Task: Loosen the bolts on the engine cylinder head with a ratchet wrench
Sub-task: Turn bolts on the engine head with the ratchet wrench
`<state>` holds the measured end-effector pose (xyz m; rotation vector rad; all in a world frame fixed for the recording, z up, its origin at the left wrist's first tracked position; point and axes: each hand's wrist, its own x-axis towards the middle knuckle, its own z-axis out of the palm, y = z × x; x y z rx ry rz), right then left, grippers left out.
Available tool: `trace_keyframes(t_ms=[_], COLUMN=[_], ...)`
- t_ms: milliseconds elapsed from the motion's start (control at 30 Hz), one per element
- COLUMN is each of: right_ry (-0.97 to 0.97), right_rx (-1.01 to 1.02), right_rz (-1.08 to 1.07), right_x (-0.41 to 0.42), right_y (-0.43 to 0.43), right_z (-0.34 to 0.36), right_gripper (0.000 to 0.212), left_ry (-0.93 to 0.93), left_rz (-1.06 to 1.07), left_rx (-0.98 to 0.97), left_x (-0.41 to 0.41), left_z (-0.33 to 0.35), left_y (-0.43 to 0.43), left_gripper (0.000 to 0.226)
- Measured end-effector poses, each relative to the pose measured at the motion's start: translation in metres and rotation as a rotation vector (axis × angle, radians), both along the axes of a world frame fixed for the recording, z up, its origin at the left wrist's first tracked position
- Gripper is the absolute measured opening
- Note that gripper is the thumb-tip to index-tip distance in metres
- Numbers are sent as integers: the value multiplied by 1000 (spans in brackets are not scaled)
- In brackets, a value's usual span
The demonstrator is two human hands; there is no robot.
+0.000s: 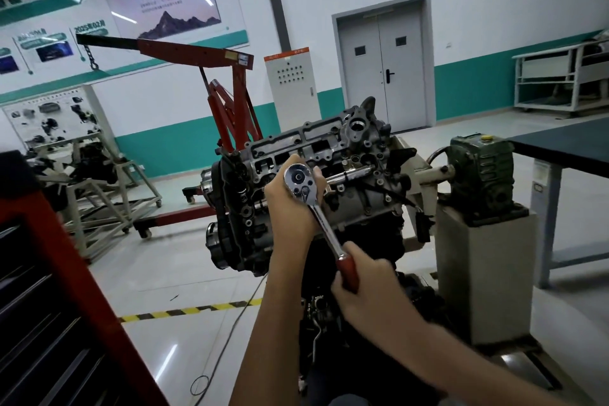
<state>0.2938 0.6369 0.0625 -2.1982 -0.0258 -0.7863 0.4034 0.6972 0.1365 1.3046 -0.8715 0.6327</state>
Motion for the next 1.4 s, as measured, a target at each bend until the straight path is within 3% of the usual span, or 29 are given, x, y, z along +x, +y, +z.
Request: trace_keyframes(t_ms=[167, 300, 433, 500, 600, 667, 767, 833, 967, 1067, 1200, 1333, 1400], right_ry=[-44, -86, -47, -67, -91, -127, -96, -48, -14, -69, -26, -40, -85], right_rx=[-730, -927, -688, -451, 6, 131, 47, -149, -694, -870, -717, -161, 79], right_rz=[-165, -254, -264, -280, -135, -110, -69, -54, -190, -265, -251, -157, -112], right_x=[-7, -2, -8, -9, 0, 6, 3, -3, -11, -7, -5, -7, 1], right_y=[-91, -107, -74, -49, 3, 21, 4, -26, -100, -120, -88, -20, 13], right_z=[78, 121, 71, 36, -10, -23, -16, 0, 66, 104, 71, 7, -12], right_gripper=[17, 16, 17, 20, 30, 33, 26, 16, 19, 20, 16, 16, 27], left_ry=[41, 38, -43, -67, -80, -110, -106, -38, -1, -6, -21, -70, -71], left_rz=[-13, -49, 16, 49, 50, 60, 59, 46, 0, -15, -5, 57, 80], left_rx=[122, 144, 111, 111, 134, 137, 139, 149, 263, 258, 158, 98, 79], left_x=[5, 3, 1, -3, -7, -7, -2, 2, 1, -2, -2, -10, -11], left_z=[5, 8, -4, -6, -8, -7, -4, -2, 6, 9, -2, -9, -6], left_y=[12, 16, 23, 18, 4, 0, 1, 5, 9, 9, 19, 10, 0], left_gripper=[34, 35, 22, 23, 31, 31, 33, 39, 47, 42, 23, 30, 21])
